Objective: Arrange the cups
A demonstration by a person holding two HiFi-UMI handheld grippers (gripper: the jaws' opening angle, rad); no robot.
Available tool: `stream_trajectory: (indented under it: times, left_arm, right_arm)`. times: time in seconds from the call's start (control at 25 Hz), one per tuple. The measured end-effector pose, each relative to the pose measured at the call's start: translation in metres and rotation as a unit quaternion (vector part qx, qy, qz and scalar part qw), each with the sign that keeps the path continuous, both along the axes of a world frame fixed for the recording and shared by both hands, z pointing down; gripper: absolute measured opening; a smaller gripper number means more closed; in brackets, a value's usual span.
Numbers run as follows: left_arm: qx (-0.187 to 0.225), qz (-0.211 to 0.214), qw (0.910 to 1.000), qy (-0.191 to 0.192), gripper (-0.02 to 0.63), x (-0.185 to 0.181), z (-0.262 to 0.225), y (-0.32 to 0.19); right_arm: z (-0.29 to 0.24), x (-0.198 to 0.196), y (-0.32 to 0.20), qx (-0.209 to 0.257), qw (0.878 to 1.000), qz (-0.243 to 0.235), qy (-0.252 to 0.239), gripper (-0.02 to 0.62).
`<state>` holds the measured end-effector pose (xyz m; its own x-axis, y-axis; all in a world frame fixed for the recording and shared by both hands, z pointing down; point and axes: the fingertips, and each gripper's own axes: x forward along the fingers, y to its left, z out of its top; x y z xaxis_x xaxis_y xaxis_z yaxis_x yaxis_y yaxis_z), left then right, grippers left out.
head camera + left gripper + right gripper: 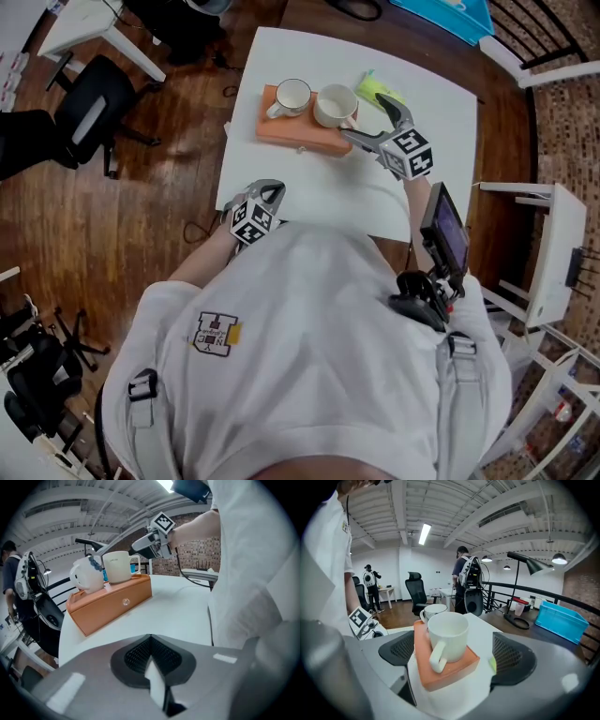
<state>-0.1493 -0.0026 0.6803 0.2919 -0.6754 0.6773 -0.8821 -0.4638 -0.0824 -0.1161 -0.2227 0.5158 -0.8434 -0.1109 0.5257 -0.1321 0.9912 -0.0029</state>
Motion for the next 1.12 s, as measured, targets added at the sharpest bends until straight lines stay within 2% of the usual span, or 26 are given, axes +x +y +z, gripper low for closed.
stream_trajectory:
  times: [0.4, 0.64, 0.8, 1.12]
  left_arm:
    - [-0.004, 0.012, 0.9999, -0.012, 0.0, -0.001, -0.004, 0.002]
    - [-0.003, -0.008, 0.9998, -0.015, 0.0, -0.004, -0.001, 0.001]
    - [-0.008, 0.01, 0.9998, -0.017, 0.0, -0.001, -0.001, 0.001]
    - [-0.021, 0.021, 0.9996, -0.005, 0.0, 0.0, 0.0, 0.002]
  right_arm:
    - [0.056, 0.065, 0.07, -0.046, 0.997, 0.052, 0.033, 0.489]
    - [0.093, 0.096, 0.106, -0.09, 0.992, 0.07, 0.057, 0.448]
    - [0.114, 0.117, 0.134, -0.114, 0.986, 0.098, 0.076, 0.437]
    - [0.143, 0.136, 0.171, -0.119, 0.98, 0.113, 0.115, 0.387]
